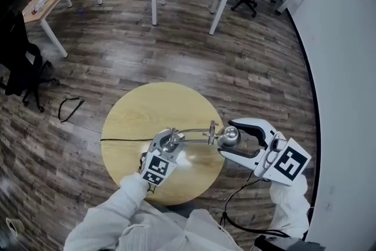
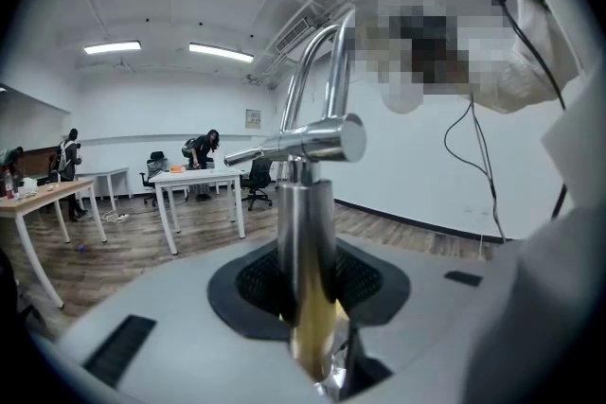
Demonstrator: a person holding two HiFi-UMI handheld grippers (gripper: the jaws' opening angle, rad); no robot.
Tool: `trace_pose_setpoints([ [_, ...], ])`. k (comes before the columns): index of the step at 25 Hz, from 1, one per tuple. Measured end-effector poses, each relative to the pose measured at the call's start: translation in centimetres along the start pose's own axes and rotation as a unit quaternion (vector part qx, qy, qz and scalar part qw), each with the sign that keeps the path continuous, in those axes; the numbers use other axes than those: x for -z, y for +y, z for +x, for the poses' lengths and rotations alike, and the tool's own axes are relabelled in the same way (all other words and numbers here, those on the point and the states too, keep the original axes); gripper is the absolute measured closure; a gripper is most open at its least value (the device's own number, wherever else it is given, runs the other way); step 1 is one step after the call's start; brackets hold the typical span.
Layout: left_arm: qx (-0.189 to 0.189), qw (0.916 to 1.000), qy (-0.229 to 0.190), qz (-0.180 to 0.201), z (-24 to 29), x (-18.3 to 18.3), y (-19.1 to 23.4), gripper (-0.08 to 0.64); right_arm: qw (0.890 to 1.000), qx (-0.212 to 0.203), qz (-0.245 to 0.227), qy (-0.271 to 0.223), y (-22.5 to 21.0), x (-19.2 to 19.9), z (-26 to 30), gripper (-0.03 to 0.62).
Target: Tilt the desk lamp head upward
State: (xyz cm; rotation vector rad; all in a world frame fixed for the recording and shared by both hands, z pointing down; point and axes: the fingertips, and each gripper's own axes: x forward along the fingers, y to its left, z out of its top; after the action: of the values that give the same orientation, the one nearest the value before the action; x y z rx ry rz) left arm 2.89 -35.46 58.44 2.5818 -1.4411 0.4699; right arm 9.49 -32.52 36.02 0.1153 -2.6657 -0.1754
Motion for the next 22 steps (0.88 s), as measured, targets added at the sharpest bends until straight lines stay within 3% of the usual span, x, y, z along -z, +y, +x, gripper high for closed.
trace_pose_setpoints([
  [7, 0.005, 1.0000, 0.001, 0.008, -0.2, -0.5, -0.1, 0.453, 0.998, -0.019, -0.032, 0.051, 0.5, -4.0, 2.0, 0.311],
  [22, 0.022, 0.9996, -0.008, 0.016, -1.5, -0.4, 0.3, 0.453, 0.983, -0.049, -0.077, 0.162, 2.4, -9.6, 8.4, 0.311],
])
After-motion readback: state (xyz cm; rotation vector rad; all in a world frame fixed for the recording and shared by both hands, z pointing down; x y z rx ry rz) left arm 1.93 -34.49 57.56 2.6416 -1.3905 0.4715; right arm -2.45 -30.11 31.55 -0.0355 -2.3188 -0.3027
